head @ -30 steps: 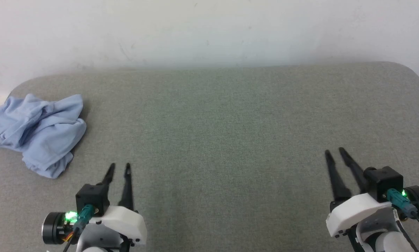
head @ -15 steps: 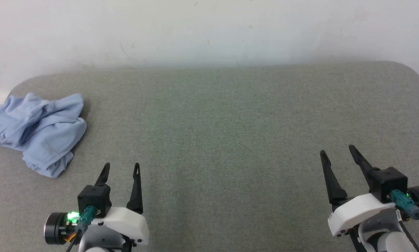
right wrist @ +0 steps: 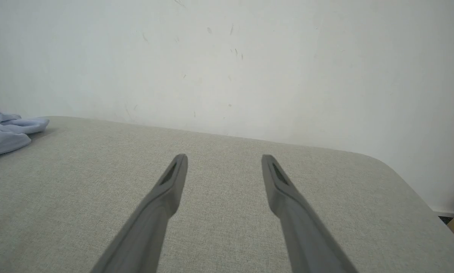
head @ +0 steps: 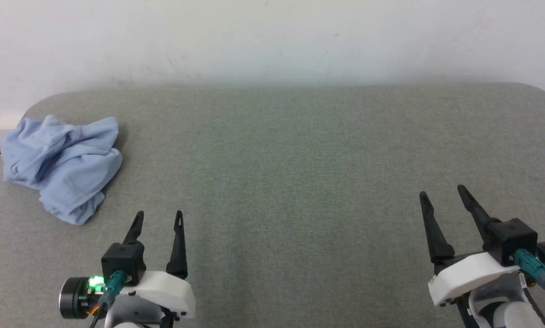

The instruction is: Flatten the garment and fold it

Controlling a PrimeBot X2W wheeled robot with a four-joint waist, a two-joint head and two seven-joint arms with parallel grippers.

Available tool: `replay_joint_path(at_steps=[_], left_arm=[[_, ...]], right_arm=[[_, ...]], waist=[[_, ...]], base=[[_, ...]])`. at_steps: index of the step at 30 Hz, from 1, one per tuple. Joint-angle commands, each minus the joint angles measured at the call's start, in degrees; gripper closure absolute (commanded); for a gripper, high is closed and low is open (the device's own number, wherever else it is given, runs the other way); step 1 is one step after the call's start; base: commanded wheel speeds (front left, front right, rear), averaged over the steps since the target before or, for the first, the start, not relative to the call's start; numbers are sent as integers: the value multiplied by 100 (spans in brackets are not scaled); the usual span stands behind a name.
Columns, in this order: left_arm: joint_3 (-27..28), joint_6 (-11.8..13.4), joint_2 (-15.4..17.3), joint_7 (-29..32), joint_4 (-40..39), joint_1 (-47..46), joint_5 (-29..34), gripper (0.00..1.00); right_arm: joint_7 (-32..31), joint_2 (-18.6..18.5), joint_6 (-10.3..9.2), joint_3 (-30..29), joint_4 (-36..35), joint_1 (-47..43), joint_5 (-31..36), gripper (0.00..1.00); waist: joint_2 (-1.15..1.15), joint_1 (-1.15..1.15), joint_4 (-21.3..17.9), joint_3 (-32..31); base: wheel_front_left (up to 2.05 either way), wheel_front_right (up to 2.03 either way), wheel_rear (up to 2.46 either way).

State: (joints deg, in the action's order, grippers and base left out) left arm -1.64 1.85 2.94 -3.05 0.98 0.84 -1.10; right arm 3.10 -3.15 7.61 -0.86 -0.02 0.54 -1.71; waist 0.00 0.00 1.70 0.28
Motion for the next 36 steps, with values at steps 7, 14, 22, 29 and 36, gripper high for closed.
replay_joint_path(at_steps=[7, 14, 22, 29, 36], left_arm=[[-40, 119, -2, -124, 18, 82, -73, 0], [-70, 168, -2, -208, 9, 124, -93, 0], [-128, 210, -3, -303, 12, 175, -105, 0], [-173, 239, -3, -387, 23, 217, -109, 0], [-252, 292, -3, -471, 25, 245, -135, 0]], right_arm=[[119, 9, -3, 22, -64, -121, -109, 0], [203, 10, -4, 13, -56, -149, -139, 0], [298, 12, -5, 18, 3, -180, -96, 0], [382, 13, -6, 10, 0, -229, -120, 0], [466, 15, -6, 24, 26, -270, -153, 0]], waist=[[0, 0, 219, 2], [0, 0, 450, 4], [0, 0, 721, -14], [0, 0, 982, -40], [0, 0, 1295, -50]], base=[[0, 0, 0], [0, 0, 0], [0, 0, 0], [0, 0, 0], [0, 0, 0]])
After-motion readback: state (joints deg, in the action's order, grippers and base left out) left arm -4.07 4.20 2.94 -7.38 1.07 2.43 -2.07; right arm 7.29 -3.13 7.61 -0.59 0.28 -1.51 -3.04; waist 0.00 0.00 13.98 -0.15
